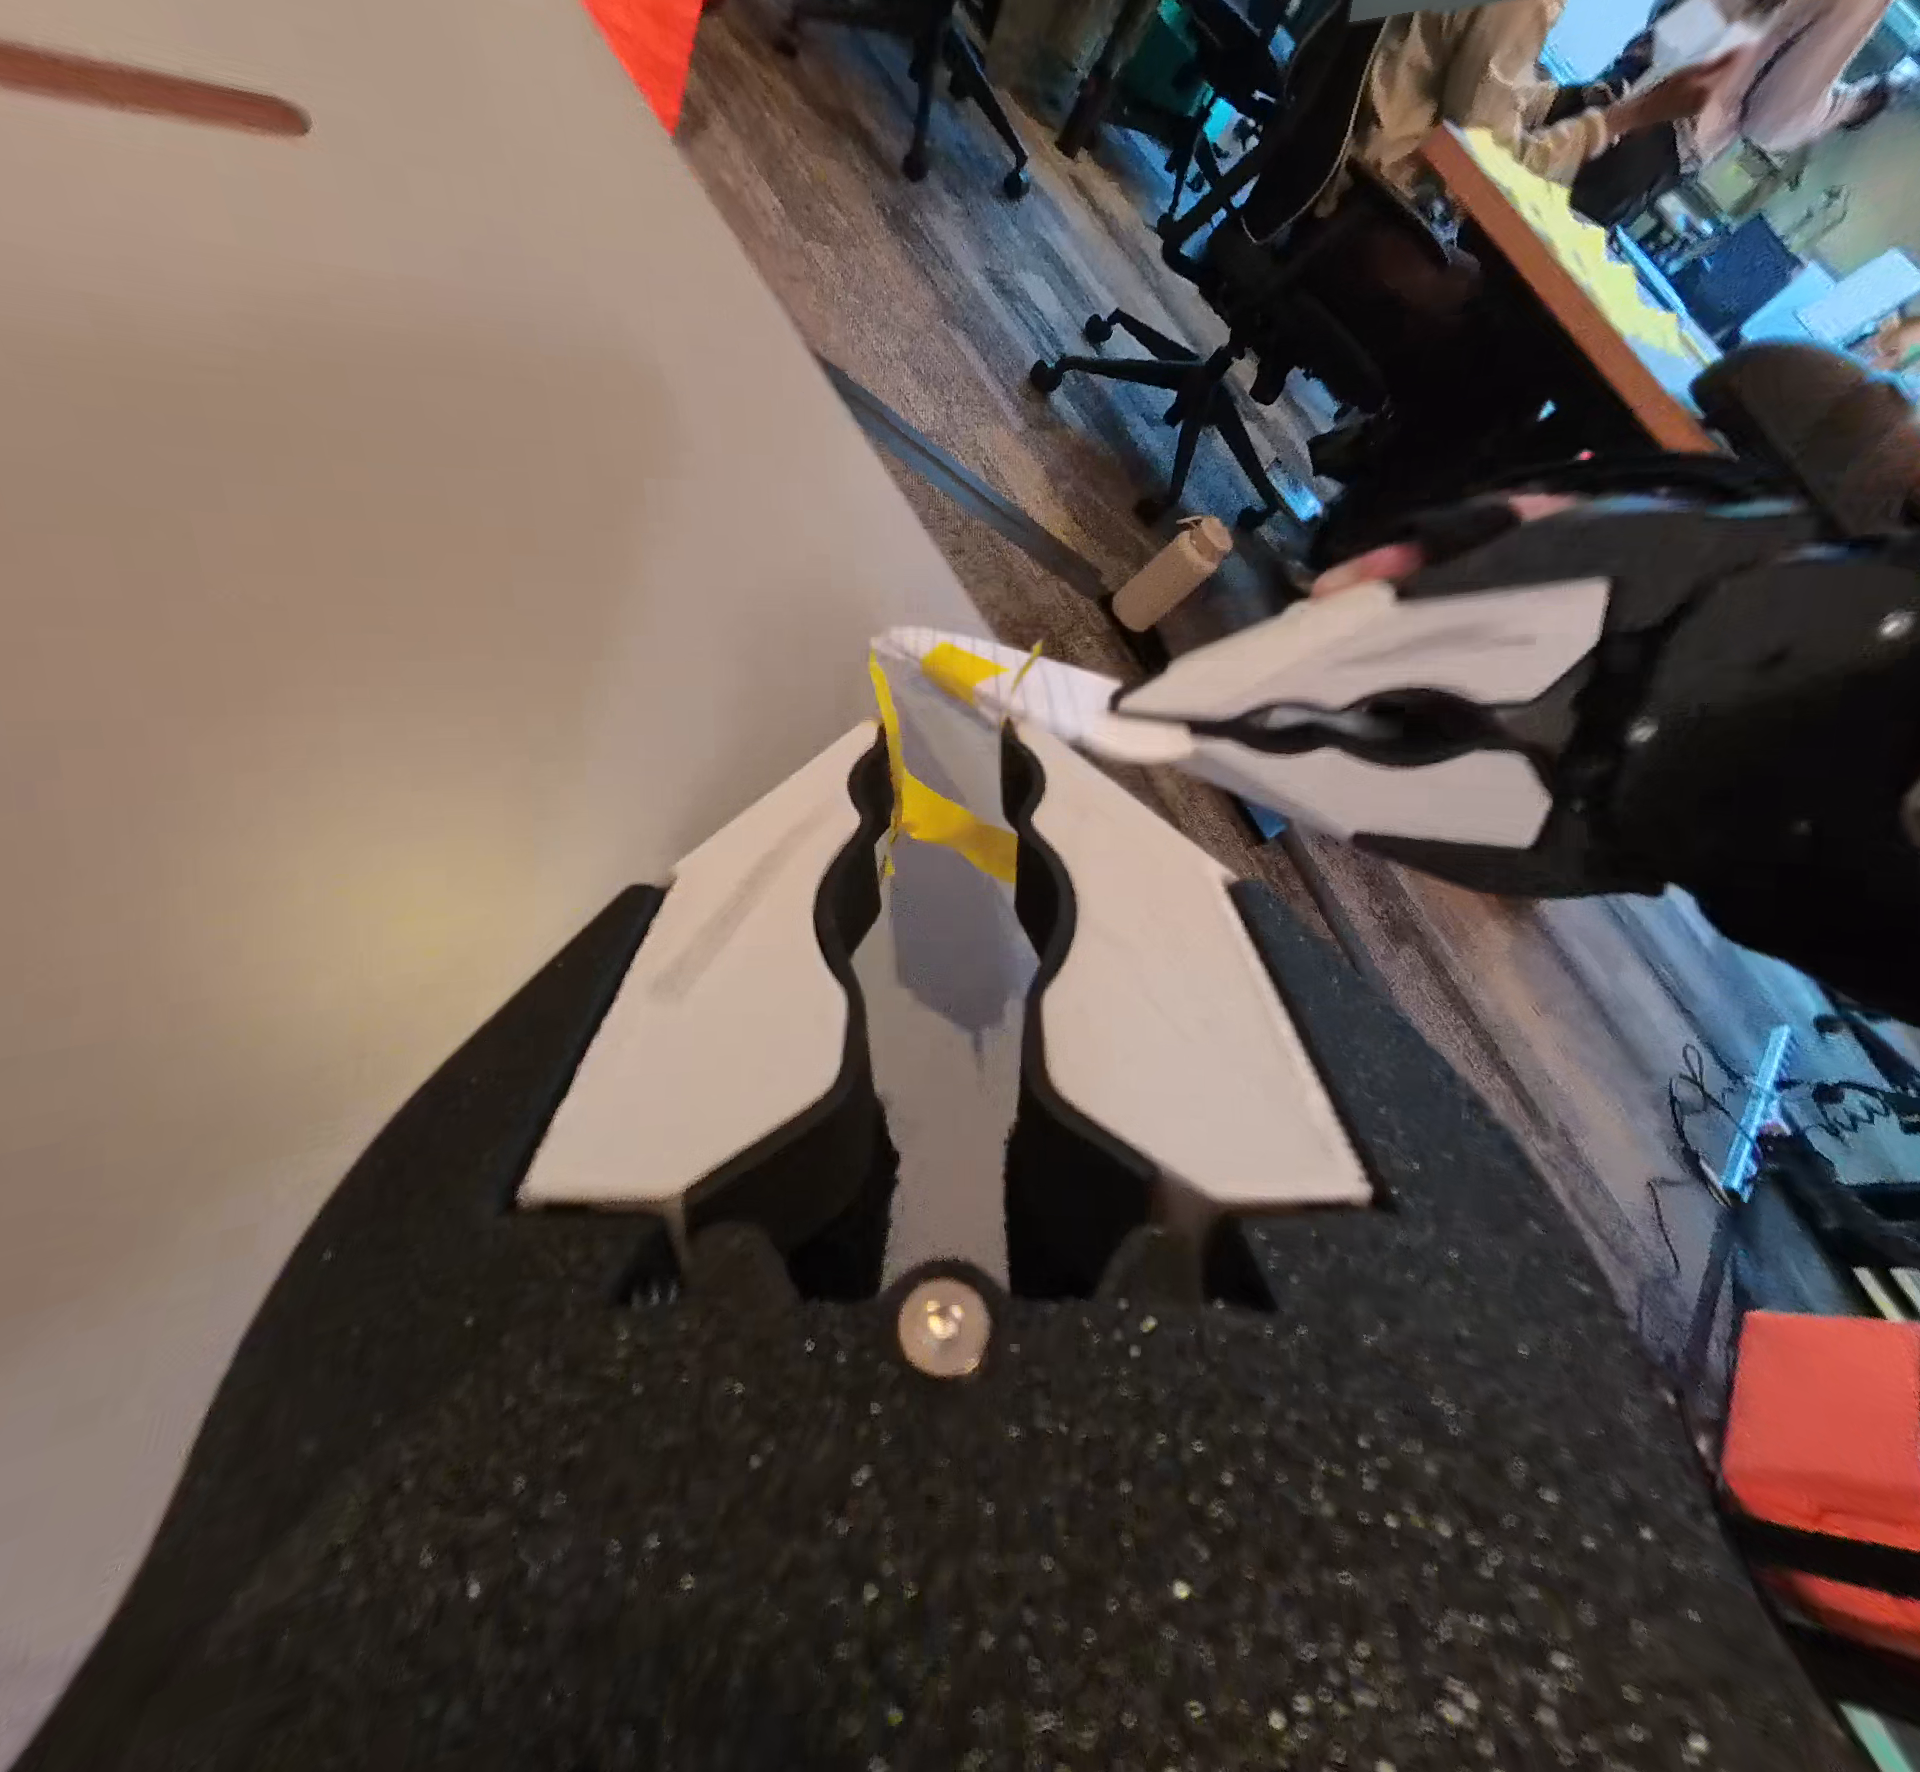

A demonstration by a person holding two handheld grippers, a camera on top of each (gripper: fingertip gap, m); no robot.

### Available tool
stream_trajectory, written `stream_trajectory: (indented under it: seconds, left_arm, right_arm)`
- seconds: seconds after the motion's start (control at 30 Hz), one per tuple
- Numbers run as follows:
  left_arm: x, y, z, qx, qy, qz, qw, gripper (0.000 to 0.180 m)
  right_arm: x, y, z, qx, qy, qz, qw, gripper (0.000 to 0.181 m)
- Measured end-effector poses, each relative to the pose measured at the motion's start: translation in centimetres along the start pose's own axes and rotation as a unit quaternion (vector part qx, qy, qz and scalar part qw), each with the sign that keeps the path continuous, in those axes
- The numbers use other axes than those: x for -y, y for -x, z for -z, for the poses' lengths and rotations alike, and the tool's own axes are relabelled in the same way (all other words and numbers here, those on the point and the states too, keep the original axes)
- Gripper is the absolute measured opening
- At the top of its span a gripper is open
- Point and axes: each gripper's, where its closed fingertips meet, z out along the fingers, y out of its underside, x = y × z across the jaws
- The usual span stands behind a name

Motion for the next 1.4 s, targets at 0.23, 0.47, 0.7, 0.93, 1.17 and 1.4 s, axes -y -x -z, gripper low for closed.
stream_trajectory:
  seconds: [0.23, 0.47, 0.7, 0.93, 1.17, 1.4]
  left_arm:
    - [-4.5, 0.4, -0.6, 0.003, 0.059, -0.045, 0.997, 0.013]
    - [-9.2, 0.9, -3.1, 0.017, 0.148, -0.109, 0.983, 0.004]
    - [-11.1, 1.0, -3.9, 0.028, 0.197, -0.175, 0.964, 0.000]
    - [-10.9, 1.0, -4.2, 0.007, 0.206, -0.180, 0.962, 0.000]
    - [-10.4, 1.0, -4.3, -0.036, 0.205, -0.156, 0.966, 0.000]
    - [-10.6, 0.8, -4.2, -0.057, 0.217, -0.148, 0.963, 0.000]
  right_arm:
    - [0.8, 5.1, -2.9, 0.060, 0.014, 0.043, 0.997, 0.000]
    - [1.3, 8.2, -4.0, 0.106, 0.021, 0.026, 0.994, 0.002]
    - [2.2, 9.6, -1.9, 0.193, -0.062, -0.018, 0.979, 0.029]
    - [-0.4, 6.4, -1.3, 0.264, -0.117, -0.053, 0.956, 0.019]
    - [-1.5, 8.0, -2.6, 0.319, -0.132, 0.004, 0.939, 0.024]
    - [-1.1, 7.4, -3.2, 0.312, -0.153, 0.007, 0.938, 0.019]
